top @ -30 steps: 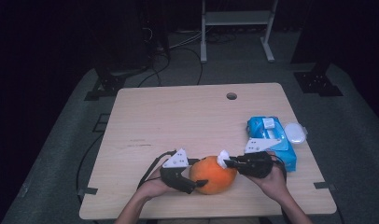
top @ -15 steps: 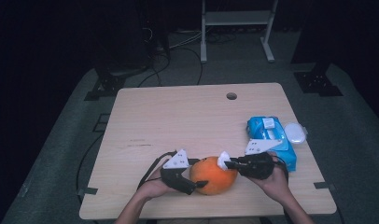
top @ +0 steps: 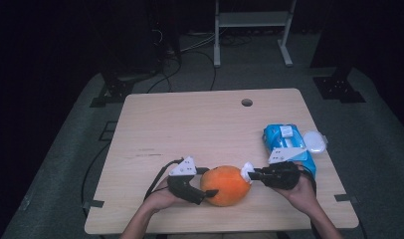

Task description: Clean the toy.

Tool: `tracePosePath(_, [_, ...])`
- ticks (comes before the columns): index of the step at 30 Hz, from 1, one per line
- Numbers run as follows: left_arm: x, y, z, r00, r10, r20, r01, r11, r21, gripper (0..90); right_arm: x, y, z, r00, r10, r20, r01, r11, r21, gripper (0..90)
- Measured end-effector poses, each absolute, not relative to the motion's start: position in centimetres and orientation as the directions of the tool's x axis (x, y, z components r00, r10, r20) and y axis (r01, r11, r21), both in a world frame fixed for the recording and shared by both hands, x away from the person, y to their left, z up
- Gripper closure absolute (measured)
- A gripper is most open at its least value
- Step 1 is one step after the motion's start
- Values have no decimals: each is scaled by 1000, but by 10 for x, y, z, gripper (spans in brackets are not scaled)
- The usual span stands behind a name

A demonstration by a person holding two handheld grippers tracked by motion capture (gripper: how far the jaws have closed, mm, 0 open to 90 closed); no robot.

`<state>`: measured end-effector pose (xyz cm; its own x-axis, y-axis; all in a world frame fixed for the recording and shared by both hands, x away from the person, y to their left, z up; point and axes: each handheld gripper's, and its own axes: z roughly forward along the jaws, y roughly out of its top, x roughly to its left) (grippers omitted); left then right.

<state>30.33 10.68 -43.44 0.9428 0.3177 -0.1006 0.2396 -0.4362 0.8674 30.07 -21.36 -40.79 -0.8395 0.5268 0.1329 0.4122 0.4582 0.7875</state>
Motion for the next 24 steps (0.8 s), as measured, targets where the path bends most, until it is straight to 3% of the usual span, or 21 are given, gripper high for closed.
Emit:
tracePosePath(9, [304,104,-433,936,336,-103,252,-439,862,207,287,-191,-393,-879,474,45,316,509,801,816])
tracePosePath(16, [306,104,-432,923,364,-128,284,-415,865,214,297,-208,-403,-850,520,82,379,496,781,817])
tracePosePath(24, [305,100,-432,921,370,-124,278,-400,873,182,290,-184,-392,-877,479,39,313,507,803,817])
